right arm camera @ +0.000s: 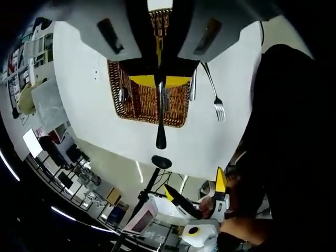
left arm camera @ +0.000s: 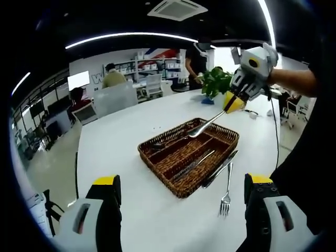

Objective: Arrange the knives, forks, and spoons in their matching storage slots by inserting each utensil handle-first until every utensil is classified and aligned in the correct compartment

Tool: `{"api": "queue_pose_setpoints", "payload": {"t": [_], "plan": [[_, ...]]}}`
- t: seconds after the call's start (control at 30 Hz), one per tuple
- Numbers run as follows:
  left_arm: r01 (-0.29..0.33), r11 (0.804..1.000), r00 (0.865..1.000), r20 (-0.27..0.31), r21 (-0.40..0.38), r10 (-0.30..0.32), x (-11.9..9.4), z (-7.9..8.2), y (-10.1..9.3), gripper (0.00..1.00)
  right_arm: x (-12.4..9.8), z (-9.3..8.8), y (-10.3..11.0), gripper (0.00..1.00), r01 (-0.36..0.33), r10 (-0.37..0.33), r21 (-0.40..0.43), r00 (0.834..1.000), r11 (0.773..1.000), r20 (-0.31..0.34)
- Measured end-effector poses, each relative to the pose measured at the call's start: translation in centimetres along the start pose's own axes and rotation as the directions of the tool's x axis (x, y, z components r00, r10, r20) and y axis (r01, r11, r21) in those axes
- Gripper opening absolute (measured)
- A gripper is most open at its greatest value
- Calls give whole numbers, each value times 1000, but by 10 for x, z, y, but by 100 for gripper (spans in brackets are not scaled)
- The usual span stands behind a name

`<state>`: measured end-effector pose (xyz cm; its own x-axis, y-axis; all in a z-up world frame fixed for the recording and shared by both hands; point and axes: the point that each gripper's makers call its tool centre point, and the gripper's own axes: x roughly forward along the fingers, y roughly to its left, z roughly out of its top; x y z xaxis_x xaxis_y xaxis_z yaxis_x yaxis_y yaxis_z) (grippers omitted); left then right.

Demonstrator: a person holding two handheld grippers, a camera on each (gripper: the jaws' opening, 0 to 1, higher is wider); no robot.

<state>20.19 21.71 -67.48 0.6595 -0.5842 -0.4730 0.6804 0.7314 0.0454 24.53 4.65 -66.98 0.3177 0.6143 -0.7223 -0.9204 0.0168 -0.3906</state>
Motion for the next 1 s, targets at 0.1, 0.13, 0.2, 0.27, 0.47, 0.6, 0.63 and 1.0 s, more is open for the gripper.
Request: {"api": "queue_pose_setpoints", "payload": {"t": [0.1, 0.13, 0.2, 0.27, 0.47, 0.6, 0.63, 1.0], "plan": [[12, 1000, 1000, 1, 2, -12, 0, 7, -3, 99, 2, -1, -7, 0, 6, -6, -2, 1000, 1000, -2], [10, 1000, 1000, 2, 5, -10, 0, 9, -1, 99, 3, 0, -9, 0, 8, -8, -4, 1000, 1000, -1], [1, 1000, 1000, -3, 4, -1, 0, 10, 2, 99, 4, 0, -14, 0, 12, -12, -4, 1000, 1000, -2], [-8, 1000, 1000, -23, 17, 8, -1, 7, 5, 99, 5, 0, -18, 0, 13, -13, -7, 1000, 1000, -4], [6, 1000, 1000, -3, -12, -6, -1, 6, 5, 99, 10, -4, -31, 0, 24, -24, -20, 1000, 1000, -11], [11, 1000, 1000, 3, -11, -11, 0, 8, 1, 99, 13, -6, -39, 0, 30, -30, -17, 1000, 999, -7], [11, 1000, 1000, 5, -7, -10, 1, 9, 1, 99, 14, -7, -41, 0, 33, -33, -17, 999, 999, -9], [-31, 999, 999, 27, -32, 32, 2, 13, 16, 99, 28, -19, -63, 0, 43, -43, -12, 999, 999, -28]]}}
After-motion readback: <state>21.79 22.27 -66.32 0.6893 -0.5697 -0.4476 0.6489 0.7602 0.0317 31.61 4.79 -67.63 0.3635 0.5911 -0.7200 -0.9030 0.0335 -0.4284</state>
